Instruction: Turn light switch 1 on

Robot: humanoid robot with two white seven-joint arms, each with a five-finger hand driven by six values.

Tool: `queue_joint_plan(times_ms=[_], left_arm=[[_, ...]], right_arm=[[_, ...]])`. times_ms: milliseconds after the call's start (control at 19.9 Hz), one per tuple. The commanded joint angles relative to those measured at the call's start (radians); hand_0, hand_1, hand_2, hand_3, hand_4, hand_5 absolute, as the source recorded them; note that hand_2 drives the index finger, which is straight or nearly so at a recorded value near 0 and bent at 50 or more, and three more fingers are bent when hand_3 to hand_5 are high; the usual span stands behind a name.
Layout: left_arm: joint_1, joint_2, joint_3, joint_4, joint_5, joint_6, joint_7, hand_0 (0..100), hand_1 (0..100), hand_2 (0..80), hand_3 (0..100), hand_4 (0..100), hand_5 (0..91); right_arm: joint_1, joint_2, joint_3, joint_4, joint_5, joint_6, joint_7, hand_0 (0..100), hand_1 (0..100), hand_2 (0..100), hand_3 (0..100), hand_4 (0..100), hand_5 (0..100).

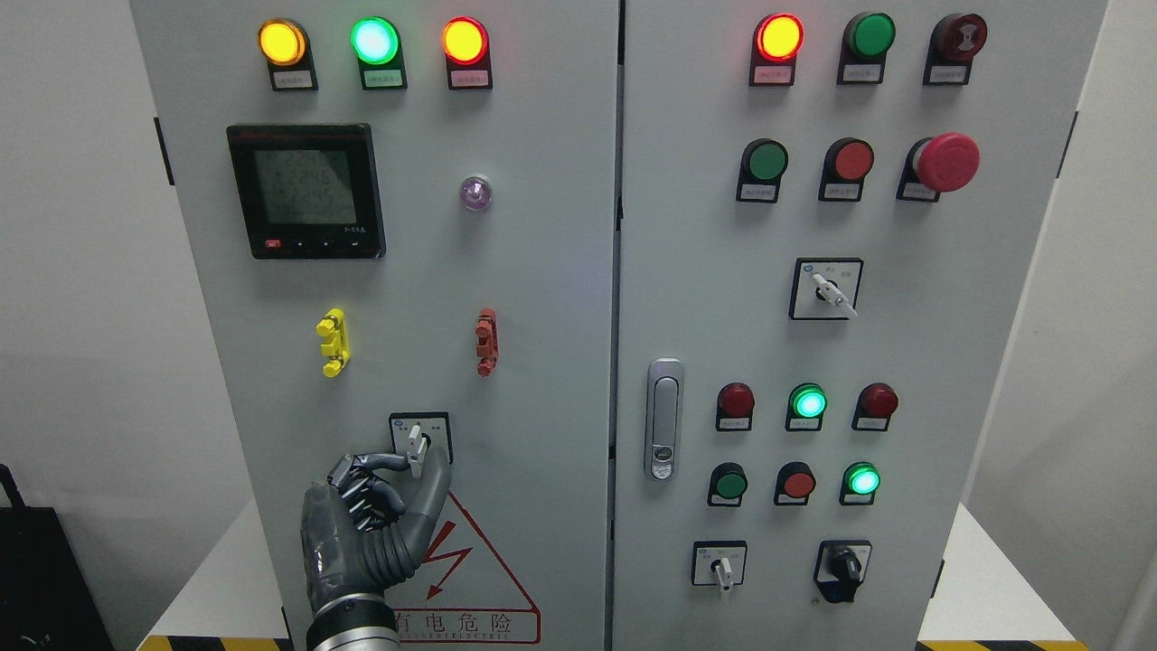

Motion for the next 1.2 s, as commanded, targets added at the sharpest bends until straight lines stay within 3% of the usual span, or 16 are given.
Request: queue_joint_plan(times_ms=[0, 1153], left_arm=[[-0.007, -0.001, 0.004, 0.001, 0.0, 0.007, -0.001, 15, 68, 56.3, 96, 95, 86.2], [-0.016, -0.003, 0.003, 0.002, 0.025, 0.022, -0.004, 20, 64, 57.9, 100, 96, 86.1]], right_arm=[[0.0, 0.0, 0.0, 0.0, 0.0, 0.0, 0.001, 0, 0, 0, 0, 0, 0], [0.0, 0.0, 0.0, 0.0, 0.0, 0.0, -0.001, 0, 0, 0, 0, 0, 0]])
